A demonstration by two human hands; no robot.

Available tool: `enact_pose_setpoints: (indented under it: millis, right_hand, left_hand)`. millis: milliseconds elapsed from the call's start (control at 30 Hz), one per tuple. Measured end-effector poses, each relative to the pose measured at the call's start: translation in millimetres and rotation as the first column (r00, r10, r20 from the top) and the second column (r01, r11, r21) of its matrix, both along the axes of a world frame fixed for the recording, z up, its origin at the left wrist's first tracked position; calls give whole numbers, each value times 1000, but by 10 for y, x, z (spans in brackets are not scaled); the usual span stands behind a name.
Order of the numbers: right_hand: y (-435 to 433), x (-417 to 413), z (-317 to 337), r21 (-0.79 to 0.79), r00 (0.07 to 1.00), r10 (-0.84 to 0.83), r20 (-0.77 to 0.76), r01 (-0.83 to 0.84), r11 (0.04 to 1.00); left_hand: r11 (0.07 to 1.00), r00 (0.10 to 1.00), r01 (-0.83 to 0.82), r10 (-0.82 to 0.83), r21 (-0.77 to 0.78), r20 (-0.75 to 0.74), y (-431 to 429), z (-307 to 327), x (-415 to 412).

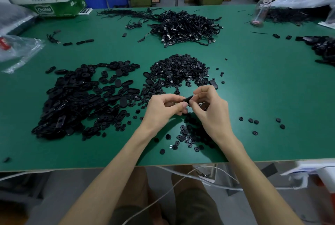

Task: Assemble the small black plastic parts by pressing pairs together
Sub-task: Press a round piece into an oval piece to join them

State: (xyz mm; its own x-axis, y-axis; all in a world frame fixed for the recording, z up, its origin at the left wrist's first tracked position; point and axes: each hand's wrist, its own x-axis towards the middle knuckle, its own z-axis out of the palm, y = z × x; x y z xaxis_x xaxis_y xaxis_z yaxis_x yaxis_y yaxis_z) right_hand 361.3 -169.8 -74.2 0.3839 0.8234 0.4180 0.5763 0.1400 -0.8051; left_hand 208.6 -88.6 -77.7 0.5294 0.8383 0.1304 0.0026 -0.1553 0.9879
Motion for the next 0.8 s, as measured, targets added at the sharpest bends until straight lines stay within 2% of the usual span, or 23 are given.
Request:
enact_pose_setpoints:
  millis: [167,300,433,633,800]
  right_hand:
    - [16,-3,-11,-18,999,-11,30,12,1000]
    - [15,31,-9,9,1000,-24,6,24,1000]
    - [9,57,11,17,997,-5,-74,7,1000]
    - [-15,106,33,21,944,131,-303,-130,991]
    - [-10,100,25,30,930,160,-330,-160,987]
  left_hand:
    - [1000,998,-13,15,28,-69,-5,-8,22]
    - [1000,998,-1,2,20,-64,-11,13,4]
    - [1000,999,8,-7,24,-52,-13,37,-1]
    - [999,997,25,-22,45,-72,-20,35,11]
    - [1000,998,17,-16,20,-57,-8,32,5]
